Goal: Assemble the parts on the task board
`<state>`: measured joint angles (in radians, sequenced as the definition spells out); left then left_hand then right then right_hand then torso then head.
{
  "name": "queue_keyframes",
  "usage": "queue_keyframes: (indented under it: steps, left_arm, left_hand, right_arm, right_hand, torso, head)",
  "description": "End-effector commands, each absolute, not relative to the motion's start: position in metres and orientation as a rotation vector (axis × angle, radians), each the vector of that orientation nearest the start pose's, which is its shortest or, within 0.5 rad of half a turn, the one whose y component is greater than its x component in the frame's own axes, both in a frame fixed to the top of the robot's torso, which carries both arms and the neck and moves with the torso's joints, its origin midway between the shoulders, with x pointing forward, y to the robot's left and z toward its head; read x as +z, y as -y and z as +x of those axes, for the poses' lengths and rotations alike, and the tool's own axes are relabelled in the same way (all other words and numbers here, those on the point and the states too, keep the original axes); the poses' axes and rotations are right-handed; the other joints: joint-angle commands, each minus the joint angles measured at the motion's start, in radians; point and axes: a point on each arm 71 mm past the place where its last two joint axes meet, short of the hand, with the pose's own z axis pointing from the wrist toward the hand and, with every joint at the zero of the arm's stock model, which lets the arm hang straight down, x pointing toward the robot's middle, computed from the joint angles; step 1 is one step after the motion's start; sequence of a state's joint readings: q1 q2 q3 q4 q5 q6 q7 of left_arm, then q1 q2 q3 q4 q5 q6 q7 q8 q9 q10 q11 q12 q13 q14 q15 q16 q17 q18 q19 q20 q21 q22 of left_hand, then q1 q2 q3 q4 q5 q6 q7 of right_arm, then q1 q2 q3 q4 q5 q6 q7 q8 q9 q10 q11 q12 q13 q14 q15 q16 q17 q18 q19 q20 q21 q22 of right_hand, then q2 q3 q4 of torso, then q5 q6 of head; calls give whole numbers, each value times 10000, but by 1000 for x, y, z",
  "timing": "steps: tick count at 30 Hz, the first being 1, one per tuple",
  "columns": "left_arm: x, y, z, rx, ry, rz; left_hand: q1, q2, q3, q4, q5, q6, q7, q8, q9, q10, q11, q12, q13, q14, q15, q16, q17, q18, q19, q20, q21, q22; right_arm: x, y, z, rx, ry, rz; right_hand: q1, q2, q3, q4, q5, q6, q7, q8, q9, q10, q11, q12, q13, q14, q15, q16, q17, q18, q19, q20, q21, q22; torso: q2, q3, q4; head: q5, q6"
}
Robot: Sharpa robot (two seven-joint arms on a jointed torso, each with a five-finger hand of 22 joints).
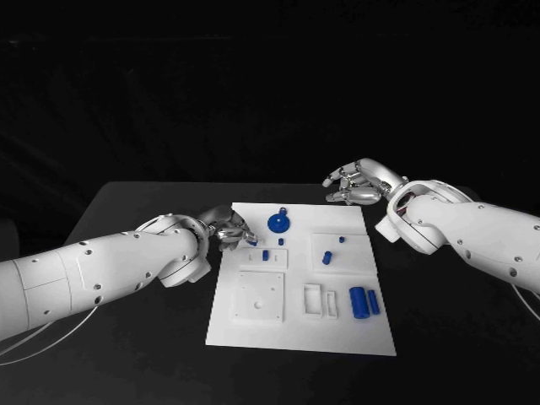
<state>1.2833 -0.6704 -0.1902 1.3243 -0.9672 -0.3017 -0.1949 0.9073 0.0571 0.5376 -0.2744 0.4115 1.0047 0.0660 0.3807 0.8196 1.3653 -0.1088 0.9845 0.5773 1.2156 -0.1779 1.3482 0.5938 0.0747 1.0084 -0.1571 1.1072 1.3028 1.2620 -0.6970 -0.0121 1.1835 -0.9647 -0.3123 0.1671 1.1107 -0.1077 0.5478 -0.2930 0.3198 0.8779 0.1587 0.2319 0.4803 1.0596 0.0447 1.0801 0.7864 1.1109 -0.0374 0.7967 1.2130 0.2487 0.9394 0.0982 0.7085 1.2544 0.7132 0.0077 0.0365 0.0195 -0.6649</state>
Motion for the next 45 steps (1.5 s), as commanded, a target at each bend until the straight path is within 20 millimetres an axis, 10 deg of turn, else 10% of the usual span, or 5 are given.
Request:
queue_keyframes:
  steps: [1, 45]
  left_arm:
    - [-218, -187, 519, -5324, -18744, -2662]
    - [-236, -172, 511, -4750, -18811, -1937]
  left_hand:
    - [5, -126, 67, -33, 156, 1210, -762, 399, 1928, 190, -122, -62, -3, 397, -430, -36, -4, 102, 98, -1136, 0, -14]
    - [-173, -357, 123, -63, 1120, 1673, -938, 717, 2011, 307, -288, 261, 251, 600, -528, 231, 206, 165, 291, -1176, 122, 50]
  right_arm:
    - [-154, 226, 558, 9116, -15526, 2312]
    - [-154, 225, 559, 9184, -15689, 2262]
  right_hand:
    - [-44, -41, 39, -2, 74, -51, -14, -15, -12, -89, 0, -61, -10, -43, 12, -61, -15, 131, -31, 13, -33, -14]
    - [-42, -50, 77, 2, 316, -48, -11, -5, -33, -93, 3, -55, -32, -47, 18, -61, -24, 131, -36, 23, -25, -6]
  torso:
    - [-2, 3, -1]
    - [21, -16, -1]
  head:
    - [25, -24]
    - [126, -215]
